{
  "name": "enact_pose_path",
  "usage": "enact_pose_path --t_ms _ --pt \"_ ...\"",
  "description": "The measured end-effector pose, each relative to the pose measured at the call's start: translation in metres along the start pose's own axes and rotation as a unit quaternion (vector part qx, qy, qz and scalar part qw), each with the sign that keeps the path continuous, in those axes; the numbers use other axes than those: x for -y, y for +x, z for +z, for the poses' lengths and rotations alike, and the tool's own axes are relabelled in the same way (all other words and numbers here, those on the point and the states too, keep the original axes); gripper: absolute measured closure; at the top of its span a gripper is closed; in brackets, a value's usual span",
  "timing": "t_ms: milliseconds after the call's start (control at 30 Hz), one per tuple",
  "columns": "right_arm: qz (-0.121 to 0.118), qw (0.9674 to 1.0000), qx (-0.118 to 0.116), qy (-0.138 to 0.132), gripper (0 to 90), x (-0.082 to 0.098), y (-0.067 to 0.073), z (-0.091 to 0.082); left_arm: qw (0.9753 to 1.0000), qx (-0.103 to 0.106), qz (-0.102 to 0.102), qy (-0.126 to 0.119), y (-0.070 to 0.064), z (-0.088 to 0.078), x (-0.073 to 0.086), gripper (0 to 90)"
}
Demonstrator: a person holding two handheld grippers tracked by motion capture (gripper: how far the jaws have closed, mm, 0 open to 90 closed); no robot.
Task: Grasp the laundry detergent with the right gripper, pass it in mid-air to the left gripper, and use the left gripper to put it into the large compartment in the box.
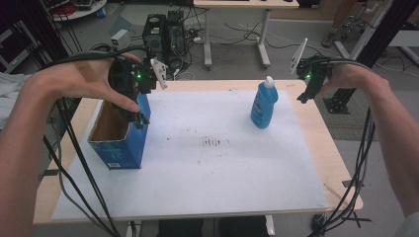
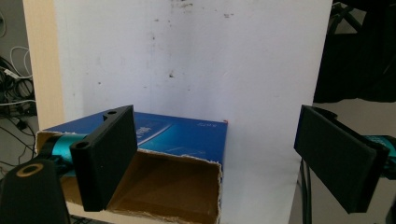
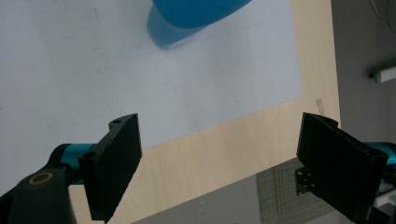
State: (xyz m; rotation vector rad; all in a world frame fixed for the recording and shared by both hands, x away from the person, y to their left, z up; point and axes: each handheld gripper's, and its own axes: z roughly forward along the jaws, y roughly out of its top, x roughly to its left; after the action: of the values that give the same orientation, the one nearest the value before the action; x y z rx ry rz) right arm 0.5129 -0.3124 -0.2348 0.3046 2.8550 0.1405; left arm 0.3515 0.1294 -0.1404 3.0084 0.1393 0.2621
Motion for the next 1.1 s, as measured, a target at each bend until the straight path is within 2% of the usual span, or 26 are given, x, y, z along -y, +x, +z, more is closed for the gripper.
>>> enact_pose_path --t_ms 133,200,367,433,567,600,667,700,767,800,833,900,933,967,1000,1033,1067,1100 --pt "0.003 1.0 0.0 0.005 13.2 -0.001 0.004 -0.002 1.0 0.004 0.001 0.0 -0.002 0.002 -0.001 13.3" --pt "0.018 0.9998 -0.008 0.001 13.2 -0.002 0.009 -0.006 1.0 0.002 0.001 0.003 -0.004 0.004 -0.004 13.3" --pt "0.037 0.9993 -0.004 0.002 13.2 -0.005 0.017 -0.007 1.0 0.0 -0.003 0.008 -0.004 0.008 -0.005 13.3" --pt "0.057 0.9983 -0.007 -0.009 13.2 -0.006 0.023 -0.006 0.9999 0.0 -0.007 0.01 -0.003 0.01 -0.004 13.3" --pt "0.065 0.9978 -0.005 -0.011 13.2 -0.007 0.025 -0.006 0.9999 0.002 -0.009 0.008 -0.003 0.012 -0.001 13.3" --pt "0.095 0.9953 -0.008 -0.017 13.2 -0.011 0.031 -0.002 0.9999 0.003 -0.008 0.008 -0.003 0.012 -0.001 13.3" --pt "0.1 0.9947 -0.009 -0.02 13.2 -0.012 0.032 -0.001 0.9999 0.002 -0.009 0.008 -0.004 0.013 -0.001 13.3" --pt "0.114 0.9933 -0.007 -0.018 13.2 -0.013 0.035 0.003 0.9999 0.002 -0.009 0.007 -0.005 0.012 -0.001 13.3" --pt "0.118 0.9929 -0.008 -0.015 13.1 -0.014 0.036 0.005 0.9999 0.0 -0.01 0.005 -0.005 0.012 -0.001 13.3" --pt "0.139 0.9901 -0.016 -0.016 13.2 -0.015 0.038 0.007 0.9999 0.0 -0.009 0.005 -0.005 0.012 -0.001 13.3" --pt "0.148 0.9888 -0.012 -0.012 13.2 -0.016 0.038 0.008 1.0 0.0 -0.009 0.004 -0.005 0.011 -0.002 13.3" --pt "0.155 0.9878 -0.01 -0.012 13.2 -0.016 0.039 0.008 0.9999 0.0 -0.01 0.004 -0.005 0.011 -0.002 13.3" --pt "0.167 0.9859 -0.009 -0.012 13.2 -0.017 0.039 0.008 0.9999 -0.001 -0.009 0.004 -0.005 0.011 -0.002 13.3" --pt "0.167 0.9859 -0.009 -0.012 13.2 -0.017 0.039 0.008 0.9999 -0.001 -0.009 0.004 -0.005 0.011 -0.002 13.3" --pt "0.181 0.9833 -0.01 -0.014 13.2 -0.017 0.038 0.008 0.9999 -0.001 -0.009 0.004 -0.005 0.012 -0.003 13.3" --pt "0.205 0.9786 -0.007 -0.015 13.2 -0.018 0.038 0.008 1.0 -0.001 -0.009 0.004 -0.005 0.013 -0.003 13.3" --pt "0.213 0.977 -0.004 -0.015 13.2 -0.019 0.038 0.009 1.0 -0.001 -0.008 0.003 -0.005 0.013 -0.003 13.3" --pt "0.213 0.977 -0.004 -0.015 13.2 -0.019 0.038 0.009 1.0 -0.001 -0.008 0.003 -0.005 0.013 -0.003 13.3"
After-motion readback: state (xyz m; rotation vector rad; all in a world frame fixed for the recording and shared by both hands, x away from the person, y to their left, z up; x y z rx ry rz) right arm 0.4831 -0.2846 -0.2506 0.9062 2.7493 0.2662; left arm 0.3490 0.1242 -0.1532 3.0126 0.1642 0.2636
